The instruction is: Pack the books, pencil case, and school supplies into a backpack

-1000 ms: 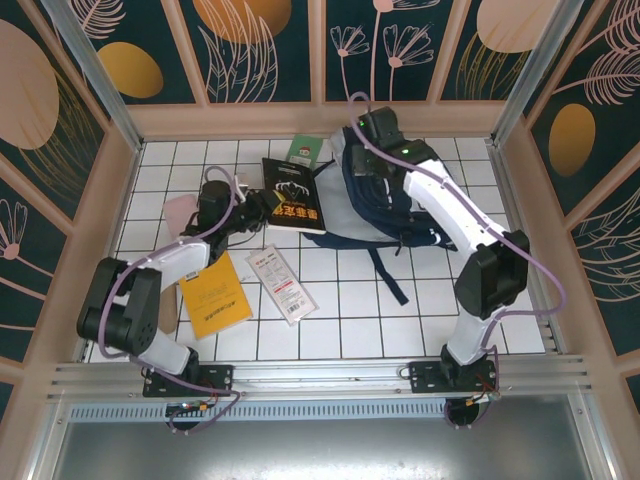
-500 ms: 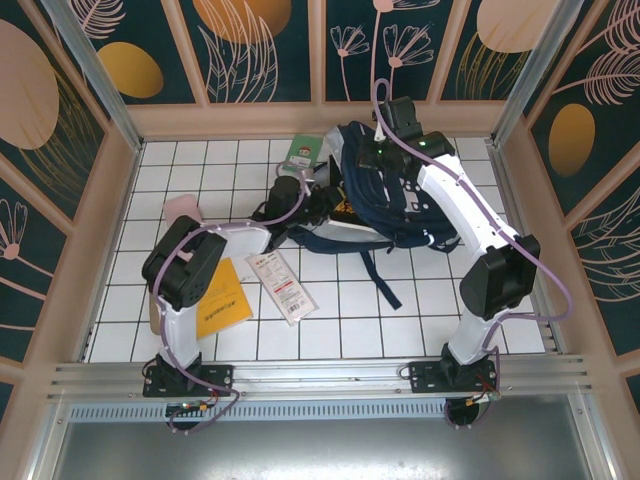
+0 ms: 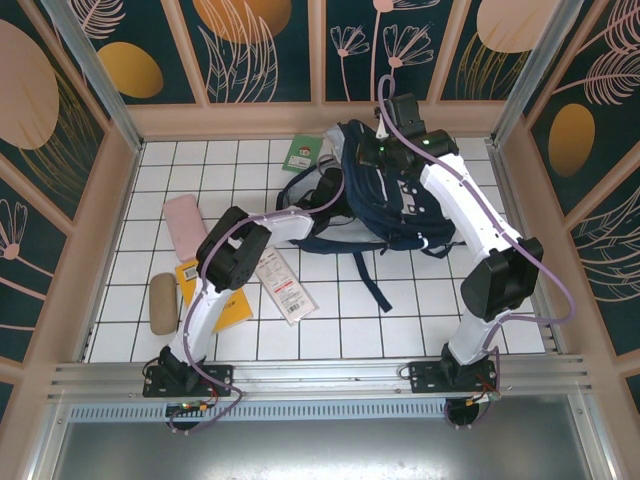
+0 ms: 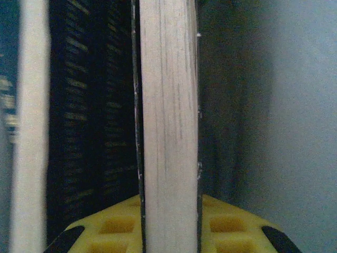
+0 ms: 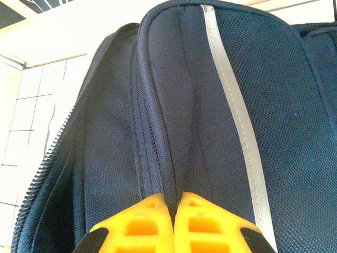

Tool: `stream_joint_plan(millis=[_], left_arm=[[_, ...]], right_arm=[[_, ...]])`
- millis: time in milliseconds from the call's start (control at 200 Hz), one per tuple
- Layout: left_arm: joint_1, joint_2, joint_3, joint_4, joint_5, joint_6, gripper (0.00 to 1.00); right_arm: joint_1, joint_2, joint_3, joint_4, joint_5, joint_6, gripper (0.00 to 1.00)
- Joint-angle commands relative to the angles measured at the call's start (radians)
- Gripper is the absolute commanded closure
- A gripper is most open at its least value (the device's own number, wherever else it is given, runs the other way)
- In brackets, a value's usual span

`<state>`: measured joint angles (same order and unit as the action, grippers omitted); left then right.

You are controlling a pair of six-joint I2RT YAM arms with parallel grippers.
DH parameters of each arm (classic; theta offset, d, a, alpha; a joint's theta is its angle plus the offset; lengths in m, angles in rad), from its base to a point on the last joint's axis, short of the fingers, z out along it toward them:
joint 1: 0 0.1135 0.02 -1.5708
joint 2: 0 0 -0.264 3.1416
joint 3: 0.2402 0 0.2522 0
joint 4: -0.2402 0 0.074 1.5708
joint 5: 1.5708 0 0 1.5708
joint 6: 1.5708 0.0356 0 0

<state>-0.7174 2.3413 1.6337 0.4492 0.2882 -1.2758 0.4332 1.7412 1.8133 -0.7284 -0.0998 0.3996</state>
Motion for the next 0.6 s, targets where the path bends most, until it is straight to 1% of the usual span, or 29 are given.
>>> stream_joint_plan(millis=[0, 85, 195, 295, 340, 415, 485, 510, 595], left_arm=[[-0.033, 0.003, 0.089, -0.114, -0.046, 0.076, 0.90], [-0.037, -0.003, 0.117, -0.177, -0.055, 0.107, 0.63], [-0.037, -0.037, 0.124, -0.244, -0.077, 0.148, 0.44], [-0.039, -0.080, 0.122, -0.296, -0.095, 0.185, 0.32], [-0.039, -0.100, 0.114, -0.323, -0.111, 0.202, 0.25], [-0.039, -0.136, 0.097, -0.362, -0.138, 0.226, 0.17], [-0.039, -0.172, 0.077, -0.395, -0.162, 0.244, 0.13], [-0.038, -0.182, 0.072, -0.409, -0.169, 0.252, 0.07], [-0.040, -0.222, 0.046, -0.444, -0.183, 0.271, 0.05]], right_arm=[[-0.004, -0.090, 0.066, 0.086, -0.026, 0.016, 1.00], [-0.006, -0.099, 0.048, 0.090, -0.019, 0.012, 1.00], [-0.016, -0.115, 0.015, 0.094, 0.003, 0.008, 1.00], [-0.034, -0.130, -0.034, 0.111, 0.002, 0.013, 1.00], [-0.042, -0.137, -0.058, 0.122, -0.001, 0.015, 1.00], [-0.049, -0.146, -0.088, 0.138, -0.004, 0.014, 1.00], [-0.051, -0.149, -0.115, 0.143, 0.011, 0.009, 1.00], [-0.052, -0.151, -0.123, 0.144, 0.019, 0.007, 1.00], [-0.058, -0.162, -0.165, 0.158, 0.031, 0.003, 1.00]])
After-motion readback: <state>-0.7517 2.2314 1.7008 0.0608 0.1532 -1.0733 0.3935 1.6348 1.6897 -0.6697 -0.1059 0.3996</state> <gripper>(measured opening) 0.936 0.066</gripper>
